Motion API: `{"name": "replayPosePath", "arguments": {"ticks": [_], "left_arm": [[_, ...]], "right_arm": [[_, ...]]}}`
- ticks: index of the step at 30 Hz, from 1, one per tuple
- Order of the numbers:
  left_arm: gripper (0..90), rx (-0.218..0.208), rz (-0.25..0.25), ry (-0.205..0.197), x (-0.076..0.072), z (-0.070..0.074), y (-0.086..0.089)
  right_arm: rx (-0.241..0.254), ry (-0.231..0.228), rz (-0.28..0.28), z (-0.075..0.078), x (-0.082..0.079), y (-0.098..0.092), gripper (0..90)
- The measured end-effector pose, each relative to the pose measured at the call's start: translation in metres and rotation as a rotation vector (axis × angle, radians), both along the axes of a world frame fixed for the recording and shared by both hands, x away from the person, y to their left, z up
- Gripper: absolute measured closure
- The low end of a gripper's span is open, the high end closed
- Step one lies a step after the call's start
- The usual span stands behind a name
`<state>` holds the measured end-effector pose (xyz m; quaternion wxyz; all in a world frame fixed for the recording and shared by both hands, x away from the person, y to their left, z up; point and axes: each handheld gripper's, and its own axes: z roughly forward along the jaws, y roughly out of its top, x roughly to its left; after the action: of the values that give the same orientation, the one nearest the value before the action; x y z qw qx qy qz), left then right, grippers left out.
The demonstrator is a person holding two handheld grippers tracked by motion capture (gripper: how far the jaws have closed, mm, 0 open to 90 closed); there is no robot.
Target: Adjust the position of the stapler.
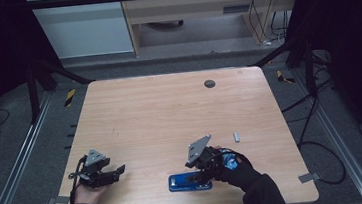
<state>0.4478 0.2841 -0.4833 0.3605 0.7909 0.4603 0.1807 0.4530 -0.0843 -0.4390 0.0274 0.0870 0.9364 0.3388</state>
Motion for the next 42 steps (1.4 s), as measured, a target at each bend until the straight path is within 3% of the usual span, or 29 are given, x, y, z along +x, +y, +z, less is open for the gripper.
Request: {"name": "replayPosePath", "arguments": {"ticks": [1, 4, 5, 7, 8, 13, 19, 27, 35, 42], "left_arm": [[31.0, -0.006, -0.005, -0.005, -0.001, 0.001, -0.001], [31.1, -0.013, -0.015, -0.011, -0.001, 0.003, -0.001], [31.2, -0.016, -0.025, -0.020, -0.002, 0.005, -0.002], [31.4, -0.016, -0.033, -0.022, -0.002, 0.006, -0.003], [31.6, -0.020, -0.048, -0.028, -0.003, 0.008, -0.004], [32.8, -0.036, -0.090, -0.048, -0.007, 0.015, -0.011], [34.6, -0.041, -0.150, -0.074, -0.012, 0.025, -0.024], [36.5, -0.029, -0.226, -0.089, -0.013, 0.036, -0.046], [39.4, -0.026, -0.307, -0.102, -0.012, 0.051, -0.068], [39.6, -0.003, -0.378, -0.104, -0.010, 0.061, -0.087]], "right_arm": [[0.034, -0.007, -0.055, 0.001, -0.002, -0.005, 54.1], [0.074, -0.022, -0.091, 0.003, -0.003, -0.011, 55.8], [0.123, -0.024, -0.135, 0.004, -0.005, -0.018, 58.7], [0.142, -0.027, -0.159, 0.004, -0.005, -0.022, 59.8], [0.181, -0.029, -0.197, 0.005, -0.007, -0.029, 62.8], [0.233, -0.045, -0.275, 0.002, -0.012, -0.044, 69.1], [0.285, -0.034, -0.312, -0.002, -0.020, -0.062, 78.8], [0.300, -0.016, -0.323, -0.007, -0.030, -0.074, 89.7], [0.300, 0.005, -0.311, -0.010, -0.037, -0.075, 90.0], [0.268, 0.028, -0.304, -0.019, -0.043, -0.076, 90.0]]}}
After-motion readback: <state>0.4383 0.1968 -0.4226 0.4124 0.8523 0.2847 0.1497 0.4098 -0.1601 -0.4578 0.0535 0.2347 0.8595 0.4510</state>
